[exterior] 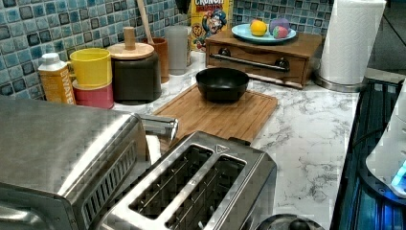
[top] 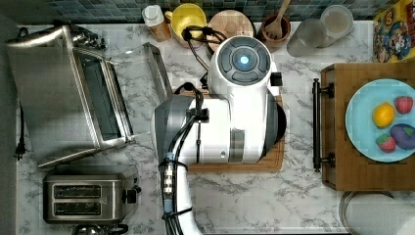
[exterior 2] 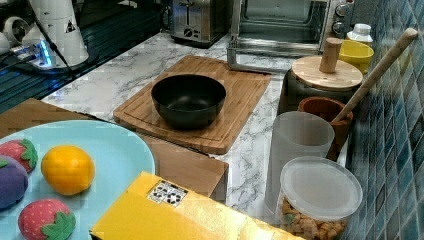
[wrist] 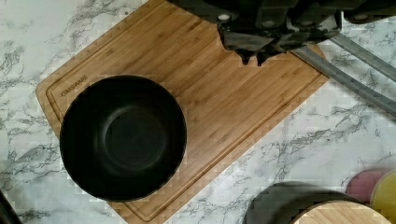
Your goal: Pick up the bowl.
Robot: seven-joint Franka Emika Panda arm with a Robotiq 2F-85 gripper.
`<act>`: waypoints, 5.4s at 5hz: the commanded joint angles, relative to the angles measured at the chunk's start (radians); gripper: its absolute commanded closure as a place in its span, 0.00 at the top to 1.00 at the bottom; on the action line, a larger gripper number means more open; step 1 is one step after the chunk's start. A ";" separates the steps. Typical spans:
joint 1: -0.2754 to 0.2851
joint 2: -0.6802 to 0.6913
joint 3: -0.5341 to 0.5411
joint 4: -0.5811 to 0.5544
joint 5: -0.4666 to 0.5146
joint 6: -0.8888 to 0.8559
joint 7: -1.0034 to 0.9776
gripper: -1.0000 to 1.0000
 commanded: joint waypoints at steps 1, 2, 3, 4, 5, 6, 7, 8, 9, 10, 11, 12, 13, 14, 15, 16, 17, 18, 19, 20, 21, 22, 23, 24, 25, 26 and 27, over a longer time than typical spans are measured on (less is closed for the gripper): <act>-0.005 0.001 0.000 0.000 0.001 0.003 -0.002 0.00; 0.008 0.038 0.017 0.037 -0.027 -0.012 -0.049 0.00; -0.003 -0.032 0.004 -0.070 -0.074 0.075 -0.127 0.00; -0.037 -0.052 -0.028 -0.089 -0.077 0.081 -0.199 0.00; -0.072 -0.080 -0.055 -0.119 -0.096 0.110 -0.200 0.00; -0.077 -0.109 -0.115 -0.178 -0.083 0.166 -0.208 0.50; -0.077 -0.125 -0.154 -0.221 -0.128 0.186 -0.185 0.50; -0.090 -0.118 -0.168 -0.248 -0.147 0.203 -0.196 0.50; -0.107 -0.092 -0.163 -0.265 -0.145 0.190 -0.241 0.50; -0.125 -0.075 -0.173 -0.294 -0.115 0.201 -0.329 0.50; -0.146 -0.075 -0.190 -0.344 -0.101 0.243 -0.385 0.50; -0.165 -0.079 -0.204 -0.395 -0.090 0.303 -0.469 0.50; -0.183 -0.066 -0.216 -0.421 -0.064 0.347 -0.543 0.50; -0.188 -0.058 -0.234 -0.458 -0.030 0.405 -0.600 0.50; -0.193 -0.046 -0.244 -0.469 -0.010 0.429 -0.626 0.50; -0.202 -0.059 -0.231 -0.522 0.049 0.503 -0.694 0.50; -0.200 -0.046 -0.233 -0.554 0.071 0.537 -0.693 0.50; -0.210 -0.008 -0.239 -0.564 0.117 0.573 -0.689 0.50; -0.211 0.018 -0.237 -0.566 0.200 0.613 -0.730 0.50; -0.205 0.029 -0.229 -0.570 0.192 0.662 -0.714 0.50; -0.216 0.045 -0.225 -0.576 0.213 0.695 -0.702 0.50; -0.214 0.043 -0.228 -0.578 0.253 0.711 -0.698 0.00; -0.209 0.056 -0.228 -0.559 0.257 0.701 -0.688 0.00; -0.200 0.066 -0.232 -0.549 0.225 0.691 -0.648 0.00; -0.183 0.062 -0.244 -0.538 0.175 0.647 -0.611 0.00; -0.169 -0.017 -0.225 -0.544 0.147 0.673 -0.568 0.00; -0.138 -0.073 -0.202 -0.482 0.060 0.634 -0.488 0.00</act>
